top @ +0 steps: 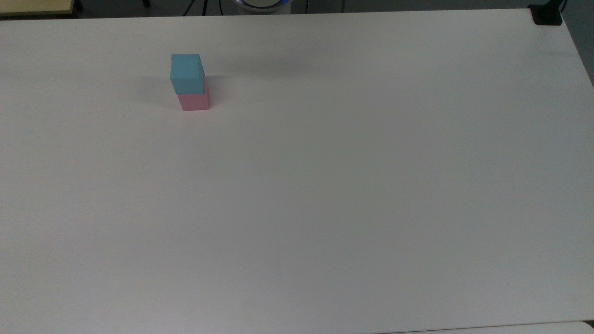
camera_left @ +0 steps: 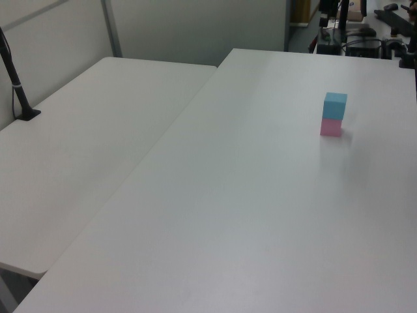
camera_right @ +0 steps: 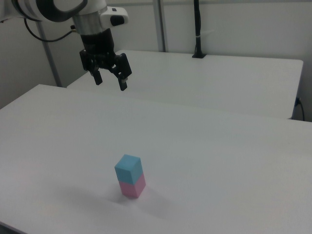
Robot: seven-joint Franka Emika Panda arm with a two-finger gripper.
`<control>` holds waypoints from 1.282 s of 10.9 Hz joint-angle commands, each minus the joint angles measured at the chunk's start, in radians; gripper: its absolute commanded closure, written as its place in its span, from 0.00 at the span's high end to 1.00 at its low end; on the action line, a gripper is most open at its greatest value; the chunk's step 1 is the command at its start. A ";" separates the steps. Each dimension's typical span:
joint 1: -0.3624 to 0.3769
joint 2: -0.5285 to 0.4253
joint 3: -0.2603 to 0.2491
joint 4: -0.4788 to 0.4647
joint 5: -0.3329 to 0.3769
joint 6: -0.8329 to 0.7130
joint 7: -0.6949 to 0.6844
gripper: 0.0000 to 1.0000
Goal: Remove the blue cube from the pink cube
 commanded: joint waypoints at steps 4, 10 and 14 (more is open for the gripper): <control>0.008 -0.009 0.008 0.002 0.018 -0.036 0.018 1.00; 0.003 -0.010 0.008 0.003 0.015 -0.058 0.003 1.00; -0.014 -0.015 -0.001 0.002 -0.076 -0.159 -0.272 1.00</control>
